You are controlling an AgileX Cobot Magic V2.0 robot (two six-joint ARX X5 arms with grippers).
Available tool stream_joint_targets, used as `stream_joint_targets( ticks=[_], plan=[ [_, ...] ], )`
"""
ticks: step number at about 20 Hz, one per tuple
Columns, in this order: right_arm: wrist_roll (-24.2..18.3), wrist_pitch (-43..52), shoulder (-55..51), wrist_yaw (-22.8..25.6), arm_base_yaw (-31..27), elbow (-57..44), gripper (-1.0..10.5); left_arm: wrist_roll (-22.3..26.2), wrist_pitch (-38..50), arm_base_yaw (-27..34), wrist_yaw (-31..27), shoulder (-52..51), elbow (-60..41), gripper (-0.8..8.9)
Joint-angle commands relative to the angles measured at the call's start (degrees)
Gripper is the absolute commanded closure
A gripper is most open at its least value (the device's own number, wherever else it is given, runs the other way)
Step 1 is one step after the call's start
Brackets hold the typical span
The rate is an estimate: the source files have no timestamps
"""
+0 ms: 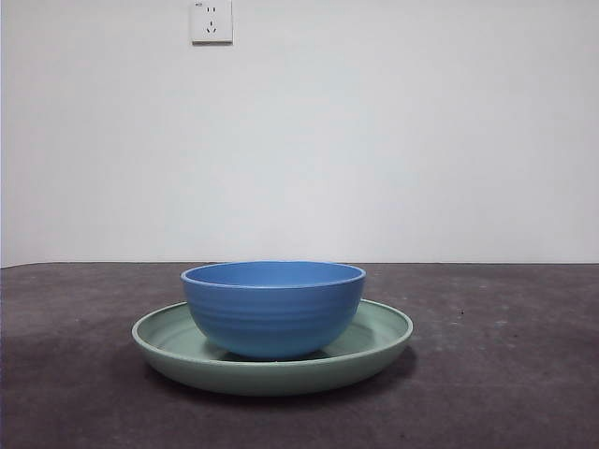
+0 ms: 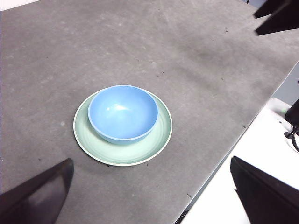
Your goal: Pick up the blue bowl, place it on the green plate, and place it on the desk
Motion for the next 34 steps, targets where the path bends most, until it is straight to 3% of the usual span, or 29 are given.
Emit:
stream_joint_targets(
  ticks=[1, 7, 11, 16, 17, 19, 20, 34],
  plan=[
    [-1.09, -1.01, -3.98, 0.02, 0.39, 0.9, 3.6, 0.04, 0.33, -0.48, 0.26, 0.24, 0.59, 1.26],
    [-1.81, -4.22, -10.99, -0.22, 0.39, 0.9, 3.6, -0.09, 0.2, -0.48, 0.26, 0.24, 0.59, 1.28],
    [-1.79, -3.74, -11.1, -0.17, 0.39, 0.9, 3.6, -0.09, 0.22, -0.48, 0.26, 0.24, 0.59, 3.25],
    [-1.77, -2.08, -11.1, -0.15, 0.39, 0.9, 3.6, -0.09, 0.22, -0.48, 0.26, 0.24, 0.59, 3.25],
    [-1.79, -2.03, -11.1, -0.2, 0.39, 0.9, 4.3, -0.09, 0.22, -0.48, 0.26, 0.24, 0.59, 3.55],
    [-1.77, -2.14, -11.1, -0.2, 0.39, 0.9, 9.0, -0.83, 0.02, -0.48, 0.28, 0.24, 0.59, 6.74],
    [-1.77, -2.12, -11.1, -0.2, 0.39, 0.9, 9.3, -1.55, -0.07, -0.48, 0.28, 0.24, 0.59, 8.1],
    [-1.79, -2.08, -11.1, 0.04, 0.39, 0.9, 9.3, -1.77, -0.04, 0.11, 0.26, 0.2, 0.48, 7.94]
  ],
)
